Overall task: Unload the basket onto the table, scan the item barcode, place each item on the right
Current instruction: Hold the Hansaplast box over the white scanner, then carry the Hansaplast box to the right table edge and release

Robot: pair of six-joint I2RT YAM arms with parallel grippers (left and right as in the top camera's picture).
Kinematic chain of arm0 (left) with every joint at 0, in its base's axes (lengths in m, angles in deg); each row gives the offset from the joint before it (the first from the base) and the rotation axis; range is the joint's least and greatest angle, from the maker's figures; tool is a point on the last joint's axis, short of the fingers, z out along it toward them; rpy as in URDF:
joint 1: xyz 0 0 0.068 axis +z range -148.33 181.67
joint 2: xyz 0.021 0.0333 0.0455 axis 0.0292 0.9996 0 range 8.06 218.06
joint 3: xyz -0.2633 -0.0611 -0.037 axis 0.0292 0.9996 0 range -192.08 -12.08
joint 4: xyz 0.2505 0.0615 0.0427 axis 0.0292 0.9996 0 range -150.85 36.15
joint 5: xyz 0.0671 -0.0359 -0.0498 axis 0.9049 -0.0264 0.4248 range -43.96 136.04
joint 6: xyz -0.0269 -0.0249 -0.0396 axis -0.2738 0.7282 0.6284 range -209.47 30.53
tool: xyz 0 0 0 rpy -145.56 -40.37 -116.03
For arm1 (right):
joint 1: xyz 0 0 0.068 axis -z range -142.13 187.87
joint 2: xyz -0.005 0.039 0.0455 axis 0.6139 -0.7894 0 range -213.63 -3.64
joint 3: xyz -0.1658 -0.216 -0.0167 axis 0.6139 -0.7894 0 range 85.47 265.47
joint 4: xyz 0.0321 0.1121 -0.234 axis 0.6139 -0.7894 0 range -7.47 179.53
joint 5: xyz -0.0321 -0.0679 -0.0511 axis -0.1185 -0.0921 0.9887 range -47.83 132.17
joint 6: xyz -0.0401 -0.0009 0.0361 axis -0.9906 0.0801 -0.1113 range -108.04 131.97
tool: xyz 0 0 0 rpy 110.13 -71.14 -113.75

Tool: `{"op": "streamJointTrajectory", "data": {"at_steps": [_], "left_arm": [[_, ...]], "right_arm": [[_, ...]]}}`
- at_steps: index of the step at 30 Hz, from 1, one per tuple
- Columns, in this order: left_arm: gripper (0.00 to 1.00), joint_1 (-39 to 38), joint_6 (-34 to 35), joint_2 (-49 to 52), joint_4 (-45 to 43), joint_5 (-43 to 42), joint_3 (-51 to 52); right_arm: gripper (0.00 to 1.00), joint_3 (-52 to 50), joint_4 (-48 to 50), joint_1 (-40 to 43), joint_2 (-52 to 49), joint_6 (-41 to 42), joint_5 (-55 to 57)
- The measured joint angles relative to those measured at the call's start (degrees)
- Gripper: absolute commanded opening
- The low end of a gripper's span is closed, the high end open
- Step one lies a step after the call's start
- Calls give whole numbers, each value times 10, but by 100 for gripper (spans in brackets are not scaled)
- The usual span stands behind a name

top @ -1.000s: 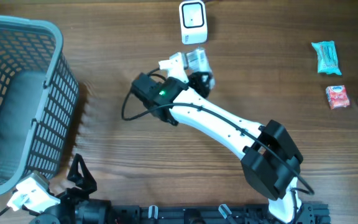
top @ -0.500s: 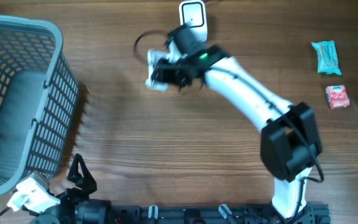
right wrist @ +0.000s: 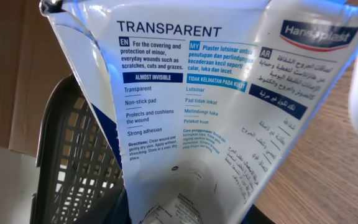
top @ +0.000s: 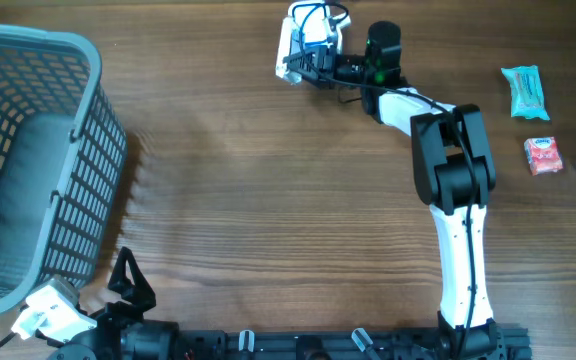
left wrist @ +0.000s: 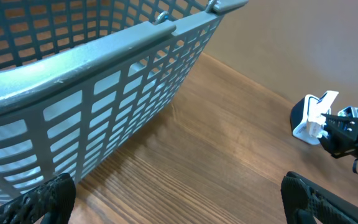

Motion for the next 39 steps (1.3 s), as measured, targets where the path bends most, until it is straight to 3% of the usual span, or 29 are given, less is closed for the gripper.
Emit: {"op": "streamJointTrajectory", "data": {"at_steps": [9,13,15,18,19,22,24,25,26,27,33,39], "left_arm": [[100,0,0,0,0,0,0],[100,0,0,0,0,0,0],[100,0,0,0,0,0,0],[100,0,0,0,0,0,0],[100,0,0,0,0,0,0],[100,0,0,0,0,0,0],[100,0,0,0,0,0,0],[100,0,0,0,0,0,0],[100,0,0,0,0,0,0],[100,0,0,0,0,0,0],[100,0,0,0,0,0,0],[100,0,0,0,0,0,0]], "right_arm": [[5,0,30,50,1,-26,-13],[5,-2,22,146,105,-26,-62],[5,1,-35,207,177,-41,-64],[5,17,-279,305,208,-119,-3],[5,11,-406,349,206,-168,68],[6,4,-587,419,195,-229,271],[16,4,-637,449,194,-245,403],[25,4,-647,457,194,-253,437],[75,4,-659,465,194,-268,483],[100,4,-661,468,194,-276,501],[100,3,-678,467,238,-311,504],[100,4,-802,428,600,-377,510]]}}
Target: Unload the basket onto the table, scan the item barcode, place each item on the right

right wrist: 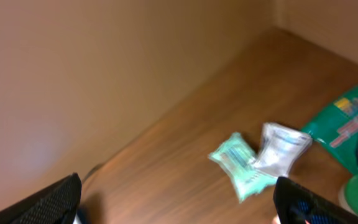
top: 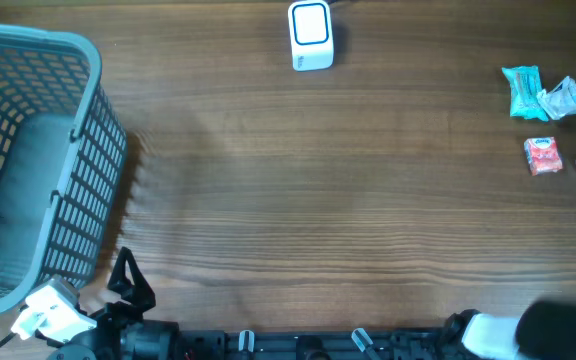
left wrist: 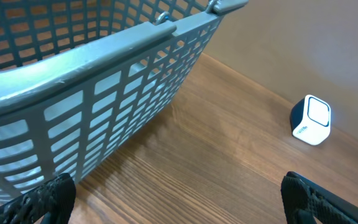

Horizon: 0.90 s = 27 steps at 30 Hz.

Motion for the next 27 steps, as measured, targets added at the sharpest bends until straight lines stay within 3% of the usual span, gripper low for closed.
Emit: {"op": "streamJointTrajectory", "data": {"at_steps": [8,11,17,18,21,23,25,26,27], "left_arm": [[100,0,0,0,0,0,0],[100,0,0,0,1,0,0],[100,0,0,0,0,0,0],[100,0,0,0,0,0,0],[100,0,0,0,0,0,0],[100,0,0,0,0,0,0],[100,0,0,0,0,0,0],[100,0,0,0,2,0,0],[100,0,0,0,0,0,0]], "right_arm": [[100,2,-236,-262,205,-28,-14],[100,1,-360,-281,255,67,-15],[100,1,-445,-281,251,111,18],[100,-5,-424,-281,247,88,27],[100,-93,-218,-281,296,-45,10],[100,-187,-70,-281,370,-110,-19],[100,-325,69,-281,508,-158,-47],[100,-405,188,-281,574,-170,-54],[100,-451,213,-281,614,-178,-56]]}}
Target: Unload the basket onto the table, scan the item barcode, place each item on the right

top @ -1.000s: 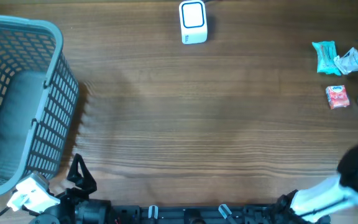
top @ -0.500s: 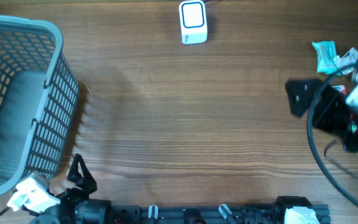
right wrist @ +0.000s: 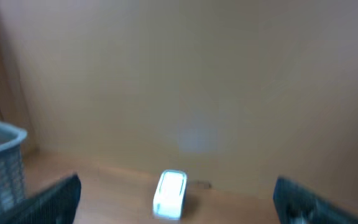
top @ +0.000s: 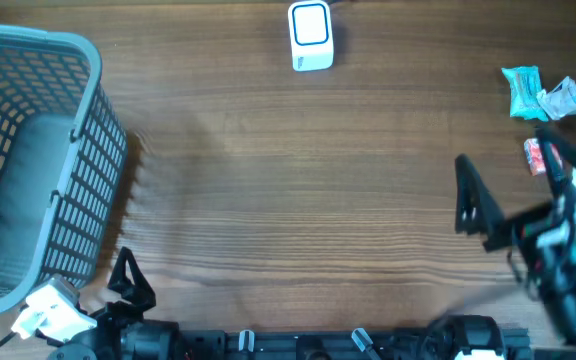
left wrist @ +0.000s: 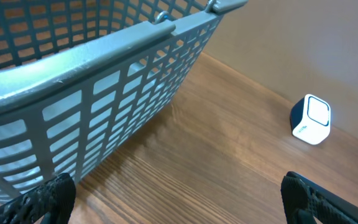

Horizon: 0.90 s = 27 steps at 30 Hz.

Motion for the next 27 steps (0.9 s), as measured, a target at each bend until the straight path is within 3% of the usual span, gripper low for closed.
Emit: {"op": "streamJointTrajectory", "data": {"at_steps": [4,10,19,27], "left_arm": [[100,0,0,0,1,0,0],[100,0,0,0,0,0,0],[100,0,0,0,0,0,0],[100,0,0,0,0,0,0]], "right_arm": [[100,-224,214,0,128,-9,-8],[100,-476,392,0,223,79,39],[100,-514,202,-1,227,96,134],[100,-514,202,-36,227,95,156]]}}
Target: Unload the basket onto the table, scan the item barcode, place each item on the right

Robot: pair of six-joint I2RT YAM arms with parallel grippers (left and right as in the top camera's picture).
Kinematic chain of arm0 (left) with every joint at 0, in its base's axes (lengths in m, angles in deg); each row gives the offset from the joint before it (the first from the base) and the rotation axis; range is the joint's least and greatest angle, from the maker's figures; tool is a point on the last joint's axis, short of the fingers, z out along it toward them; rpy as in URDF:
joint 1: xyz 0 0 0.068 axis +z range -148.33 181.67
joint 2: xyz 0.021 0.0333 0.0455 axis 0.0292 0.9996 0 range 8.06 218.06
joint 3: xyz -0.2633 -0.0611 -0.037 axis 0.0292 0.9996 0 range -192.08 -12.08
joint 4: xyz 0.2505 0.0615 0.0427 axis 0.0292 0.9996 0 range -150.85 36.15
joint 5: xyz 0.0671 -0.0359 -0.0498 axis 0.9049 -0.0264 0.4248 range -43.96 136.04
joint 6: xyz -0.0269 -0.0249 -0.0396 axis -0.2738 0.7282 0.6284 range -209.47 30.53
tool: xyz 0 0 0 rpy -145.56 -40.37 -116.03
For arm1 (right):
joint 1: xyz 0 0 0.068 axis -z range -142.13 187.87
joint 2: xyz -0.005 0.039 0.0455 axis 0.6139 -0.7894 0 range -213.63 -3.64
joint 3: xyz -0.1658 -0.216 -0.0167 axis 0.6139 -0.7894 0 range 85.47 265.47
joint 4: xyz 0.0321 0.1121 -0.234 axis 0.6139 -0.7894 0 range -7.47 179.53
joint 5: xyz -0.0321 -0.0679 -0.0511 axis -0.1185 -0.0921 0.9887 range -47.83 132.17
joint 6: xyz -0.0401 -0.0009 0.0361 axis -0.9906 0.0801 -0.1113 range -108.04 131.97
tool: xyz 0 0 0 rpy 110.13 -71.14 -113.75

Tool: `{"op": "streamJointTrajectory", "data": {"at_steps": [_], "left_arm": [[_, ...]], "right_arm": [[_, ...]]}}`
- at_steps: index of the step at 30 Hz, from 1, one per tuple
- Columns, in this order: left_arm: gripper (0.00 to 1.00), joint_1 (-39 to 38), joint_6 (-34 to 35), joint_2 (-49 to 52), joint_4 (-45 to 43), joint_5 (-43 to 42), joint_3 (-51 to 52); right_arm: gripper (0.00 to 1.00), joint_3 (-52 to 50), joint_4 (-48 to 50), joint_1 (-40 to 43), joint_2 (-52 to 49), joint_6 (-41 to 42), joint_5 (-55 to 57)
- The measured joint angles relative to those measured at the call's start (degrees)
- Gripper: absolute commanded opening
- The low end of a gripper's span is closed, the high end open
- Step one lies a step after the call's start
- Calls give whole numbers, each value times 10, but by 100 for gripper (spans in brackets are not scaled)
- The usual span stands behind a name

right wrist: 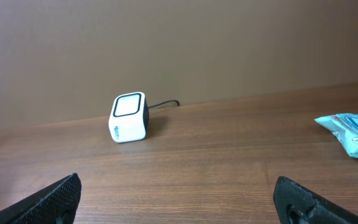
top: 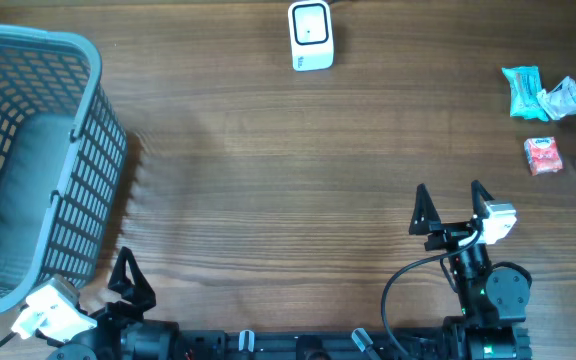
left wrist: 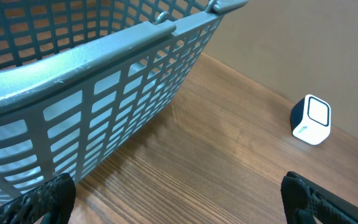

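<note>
The white barcode scanner (top: 311,35) stands at the table's far edge, its window facing up; it also shows in both wrist views (right wrist: 129,117) (left wrist: 311,119). The plaster packet (top: 566,97) lies crumpled at the far right, leaning on a teal packet (top: 523,90). My right gripper (top: 451,205) sits near the front edge, open and empty, far from both; its fingertips (right wrist: 58,199) frame bare wood. My left gripper (top: 131,280) rests open at the front left beside the basket, with nothing between its fingers (left wrist: 45,198).
A large grey-blue mesh basket (top: 88,130) fills the left side, close to my left gripper (left wrist: 179,202). At the right edge lie a small red packet (top: 542,155) and green items. The teal packet (right wrist: 353,127) shows at the right of the right wrist view.
My right arm has moved from the right edge to a spot near the front edge, its gripper open and pointing toward the scanner. The left arm and the items have not moved.
My right gripper held the plaster packet at the scanner at the far edge. Then the packet lay on the teal packet at the far right, with the arm almost out of view. Then the arm was at the right edge, and now rests in front.
</note>
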Motion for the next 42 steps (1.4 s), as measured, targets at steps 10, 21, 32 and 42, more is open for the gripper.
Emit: {"op": "streamJointTrajectory", "data": {"at_steps": [10,21,32,42], "left_arm": [[100,0,0,0,0,0,0],[100,55,-107,-1,-389,-105,208],[100,79,-190,-1,-612,-207,423],[100,80,-258,-1,-621,-265,440]], "right_arm": [[100,0,0,0,0,0,0],[100,0,-1,0,1,0,2],[100,0,0,0,1,0,2],[100,0,0,0,1,0,2]]}}
